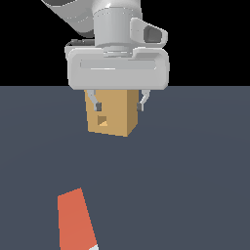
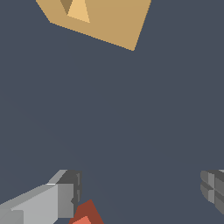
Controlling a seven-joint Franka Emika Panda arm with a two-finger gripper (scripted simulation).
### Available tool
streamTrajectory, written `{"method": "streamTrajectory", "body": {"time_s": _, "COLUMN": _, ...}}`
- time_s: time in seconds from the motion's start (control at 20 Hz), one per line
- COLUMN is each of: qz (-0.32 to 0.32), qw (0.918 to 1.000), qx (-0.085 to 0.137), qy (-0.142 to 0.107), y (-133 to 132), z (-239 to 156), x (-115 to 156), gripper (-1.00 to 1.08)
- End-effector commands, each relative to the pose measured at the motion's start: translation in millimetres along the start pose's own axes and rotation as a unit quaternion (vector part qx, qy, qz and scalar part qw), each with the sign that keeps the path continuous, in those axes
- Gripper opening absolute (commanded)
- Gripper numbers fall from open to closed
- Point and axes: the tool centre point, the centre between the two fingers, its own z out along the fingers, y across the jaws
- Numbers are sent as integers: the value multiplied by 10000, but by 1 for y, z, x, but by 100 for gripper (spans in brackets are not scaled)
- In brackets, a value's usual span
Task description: Insert the peg into the horizontal hole in a box.
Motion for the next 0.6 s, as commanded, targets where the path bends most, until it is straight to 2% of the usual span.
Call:
{"method": "streamTrajectory", "body": {"time_s": 0.0, "qz": -111, "qw": 9999, "qx": 2, "qy": -8, "y": -4, "z": 4, "x": -11, "gripper": 100}}
{"method": "streamTrajectory", "body": {"time_s": 0.55, "qz": -849, "qw": 9964, "qx": 9, "qy": -53, "y": -21, "z": 26, "x": -83, "gripper": 100}}
